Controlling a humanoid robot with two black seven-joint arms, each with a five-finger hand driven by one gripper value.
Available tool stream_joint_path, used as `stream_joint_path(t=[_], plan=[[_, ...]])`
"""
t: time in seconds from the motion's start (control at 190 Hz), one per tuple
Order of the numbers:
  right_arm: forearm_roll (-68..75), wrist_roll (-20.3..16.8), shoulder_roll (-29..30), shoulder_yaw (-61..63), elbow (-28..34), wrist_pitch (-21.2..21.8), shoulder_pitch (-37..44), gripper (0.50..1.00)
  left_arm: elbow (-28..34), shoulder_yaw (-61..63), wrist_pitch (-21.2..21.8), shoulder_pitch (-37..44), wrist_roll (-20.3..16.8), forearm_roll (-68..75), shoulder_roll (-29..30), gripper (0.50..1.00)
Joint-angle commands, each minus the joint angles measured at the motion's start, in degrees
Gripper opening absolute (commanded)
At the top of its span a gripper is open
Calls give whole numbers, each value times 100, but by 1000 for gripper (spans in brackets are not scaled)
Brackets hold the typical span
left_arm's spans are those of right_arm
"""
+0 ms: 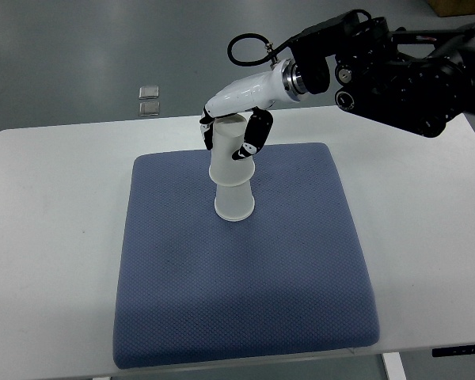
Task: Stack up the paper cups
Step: 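Lower the held cup onto the upside-down cup on the pad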
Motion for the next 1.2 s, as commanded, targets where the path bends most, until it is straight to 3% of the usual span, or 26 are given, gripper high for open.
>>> stream_joint_path(t=[0.0,0.248,1.193], plan=[[-4,0,9,1,-7,-4,-12,652,0,0,2,0,9,0,0,1000],[5,9,0,88,-7,-224,-12,654,0,0,-6,0,1,0,0,1000],[-13,0,44,300,-15,-198,-337,666,0,0,2,0,1,0,0,1000]])
